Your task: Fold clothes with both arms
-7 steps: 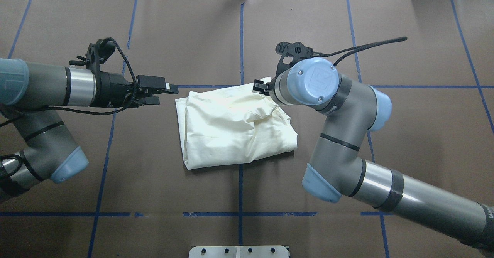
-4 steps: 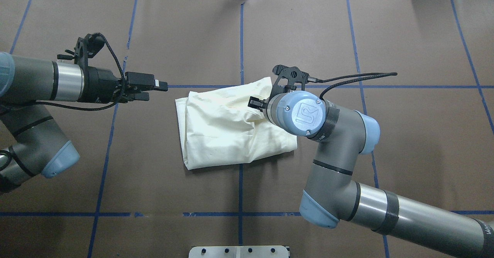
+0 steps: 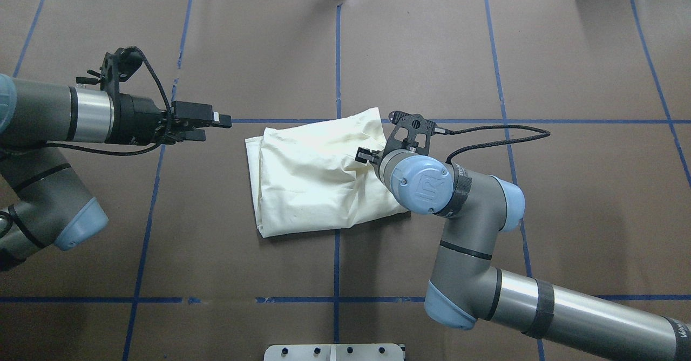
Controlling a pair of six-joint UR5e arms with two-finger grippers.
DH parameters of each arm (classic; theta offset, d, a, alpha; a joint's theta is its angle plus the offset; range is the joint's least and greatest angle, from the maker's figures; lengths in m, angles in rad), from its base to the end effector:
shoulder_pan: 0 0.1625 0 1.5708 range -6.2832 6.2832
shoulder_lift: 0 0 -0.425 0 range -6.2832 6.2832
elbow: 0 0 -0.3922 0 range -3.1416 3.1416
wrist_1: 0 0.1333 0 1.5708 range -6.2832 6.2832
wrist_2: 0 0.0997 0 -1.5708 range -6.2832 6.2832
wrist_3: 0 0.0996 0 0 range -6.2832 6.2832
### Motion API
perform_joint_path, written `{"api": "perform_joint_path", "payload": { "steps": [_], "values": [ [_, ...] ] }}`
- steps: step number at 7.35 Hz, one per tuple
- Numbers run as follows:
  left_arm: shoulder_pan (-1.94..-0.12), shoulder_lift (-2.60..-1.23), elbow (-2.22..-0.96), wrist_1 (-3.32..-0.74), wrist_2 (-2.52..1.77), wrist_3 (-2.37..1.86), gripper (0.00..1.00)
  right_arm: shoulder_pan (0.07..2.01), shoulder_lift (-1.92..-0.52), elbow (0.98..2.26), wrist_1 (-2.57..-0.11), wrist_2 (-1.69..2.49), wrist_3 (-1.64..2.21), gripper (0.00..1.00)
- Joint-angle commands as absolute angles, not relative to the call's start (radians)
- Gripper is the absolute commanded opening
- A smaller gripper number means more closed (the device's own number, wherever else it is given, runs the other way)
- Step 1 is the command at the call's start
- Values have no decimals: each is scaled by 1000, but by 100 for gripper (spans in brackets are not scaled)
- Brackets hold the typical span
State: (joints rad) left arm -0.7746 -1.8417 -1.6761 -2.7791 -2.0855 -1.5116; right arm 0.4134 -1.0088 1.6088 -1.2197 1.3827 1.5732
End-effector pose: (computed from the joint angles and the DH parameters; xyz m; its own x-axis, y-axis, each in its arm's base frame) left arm 0.3440 -0.4546 0.3270 0.0054 0.0668 -0.9978 0.2571 0.9641 0.0659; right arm -0.5688 -0.4154 0.2763 0.5306 0.2353 0.8143 -0.5353 0.8379 0.1067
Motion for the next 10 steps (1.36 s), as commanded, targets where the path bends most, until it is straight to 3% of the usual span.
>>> {"api": "perform_joint_path", "payload": {
  "steps": [1, 4, 6, 8, 9, 10],
  "values": [
    [-775, -1835, -1677, -2781, -2080, -1511, 99, 419, -993, 1605, -1216, 1365, 1578, 0],
    [-775, -1832, -1683, -2781, -2075, -1513, 99, 462, -988, 1600, -1226, 1365, 1608, 0],
    [-775, -1825, -1684, -2783, -2074, -1513, 99, 495, -872, 1454, -1230, 1365, 1678, 0],
    [-772, -1825, -1683, -2783, -2074, -1513, 99, 500, -845, 1393, -1226, 1365, 1687, 0],
    [-770, -1825, -1683, -2781, -2074, -1513, 99, 503, -845, 1390, -1230, 1365, 1683, 22],
    [-770, -1825, -1678, -2781, -2074, -1513, 99, 514, -838, 1391, -1236, 1364, 1628, 99]
  ]
}}
